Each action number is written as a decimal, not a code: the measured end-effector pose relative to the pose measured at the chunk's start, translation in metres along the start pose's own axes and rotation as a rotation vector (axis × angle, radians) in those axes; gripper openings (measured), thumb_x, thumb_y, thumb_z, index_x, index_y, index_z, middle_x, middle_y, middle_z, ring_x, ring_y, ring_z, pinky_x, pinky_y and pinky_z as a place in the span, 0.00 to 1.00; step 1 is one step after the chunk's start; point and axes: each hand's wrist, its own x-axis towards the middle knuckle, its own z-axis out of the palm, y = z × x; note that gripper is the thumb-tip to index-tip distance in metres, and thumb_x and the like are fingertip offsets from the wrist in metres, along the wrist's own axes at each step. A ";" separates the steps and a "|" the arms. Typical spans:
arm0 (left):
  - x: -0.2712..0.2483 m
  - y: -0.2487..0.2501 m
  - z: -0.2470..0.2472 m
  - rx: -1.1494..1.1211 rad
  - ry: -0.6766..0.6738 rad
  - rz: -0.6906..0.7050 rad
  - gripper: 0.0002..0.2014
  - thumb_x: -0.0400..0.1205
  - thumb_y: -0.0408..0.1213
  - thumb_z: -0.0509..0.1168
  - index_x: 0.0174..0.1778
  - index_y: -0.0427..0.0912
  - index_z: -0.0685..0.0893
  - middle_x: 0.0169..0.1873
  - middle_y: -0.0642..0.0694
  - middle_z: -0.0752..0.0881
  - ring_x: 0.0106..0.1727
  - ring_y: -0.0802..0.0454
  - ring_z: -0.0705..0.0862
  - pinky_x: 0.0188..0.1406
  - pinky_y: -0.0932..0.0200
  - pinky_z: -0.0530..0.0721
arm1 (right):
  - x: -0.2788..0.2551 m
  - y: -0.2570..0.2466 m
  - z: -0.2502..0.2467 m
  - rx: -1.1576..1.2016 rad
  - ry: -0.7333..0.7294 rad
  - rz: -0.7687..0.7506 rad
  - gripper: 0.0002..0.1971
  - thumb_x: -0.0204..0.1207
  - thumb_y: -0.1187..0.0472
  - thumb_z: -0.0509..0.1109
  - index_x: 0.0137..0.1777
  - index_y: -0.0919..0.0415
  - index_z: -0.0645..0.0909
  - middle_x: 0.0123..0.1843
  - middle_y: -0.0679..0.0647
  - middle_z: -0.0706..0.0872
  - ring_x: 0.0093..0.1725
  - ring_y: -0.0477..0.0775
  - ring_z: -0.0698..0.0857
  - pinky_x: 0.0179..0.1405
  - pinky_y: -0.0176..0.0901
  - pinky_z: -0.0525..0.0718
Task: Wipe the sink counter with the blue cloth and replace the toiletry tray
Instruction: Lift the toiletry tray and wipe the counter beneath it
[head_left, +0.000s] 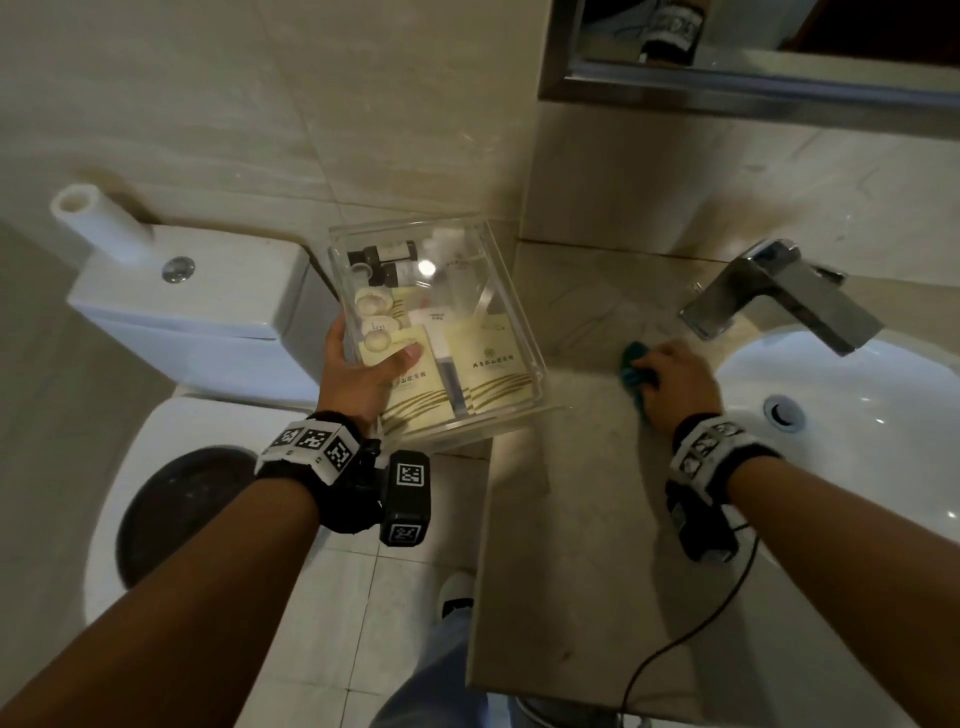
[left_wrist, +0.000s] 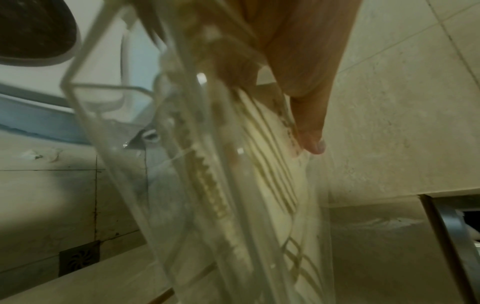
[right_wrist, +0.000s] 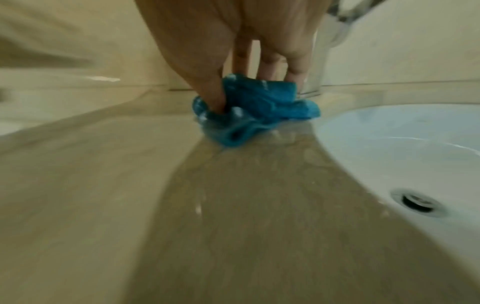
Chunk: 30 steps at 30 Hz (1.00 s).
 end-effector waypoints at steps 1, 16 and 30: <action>0.000 0.000 -0.002 0.004 0.001 0.007 0.44 0.72 0.30 0.76 0.78 0.56 0.61 0.52 0.51 0.85 0.51 0.54 0.87 0.39 0.55 0.87 | 0.007 0.009 -0.003 -0.024 0.008 0.081 0.17 0.72 0.64 0.67 0.61 0.57 0.82 0.65 0.63 0.77 0.61 0.70 0.77 0.63 0.60 0.78; -0.007 0.000 0.005 0.018 0.026 0.038 0.41 0.74 0.28 0.74 0.80 0.48 0.61 0.52 0.49 0.83 0.42 0.63 0.83 0.23 0.72 0.82 | -0.019 -0.011 0.010 0.121 -0.064 -0.078 0.20 0.71 0.62 0.71 0.64 0.59 0.78 0.62 0.64 0.80 0.61 0.67 0.79 0.62 0.55 0.77; -0.005 0.006 0.000 0.050 0.020 0.039 0.40 0.75 0.30 0.73 0.79 0.52 0.60 0.55 0.48 0.82 0.44 0.58 0.84 0.28 0.67 0.83 | -0.031 -0.040 0.016 0.277 -0.128 -0.059 0.17 0.74 0.63 0.70 0.64 0.55 0.82 0.55 0.58 0.80 0.57 0.60 0.80 0.59 0.41 0.72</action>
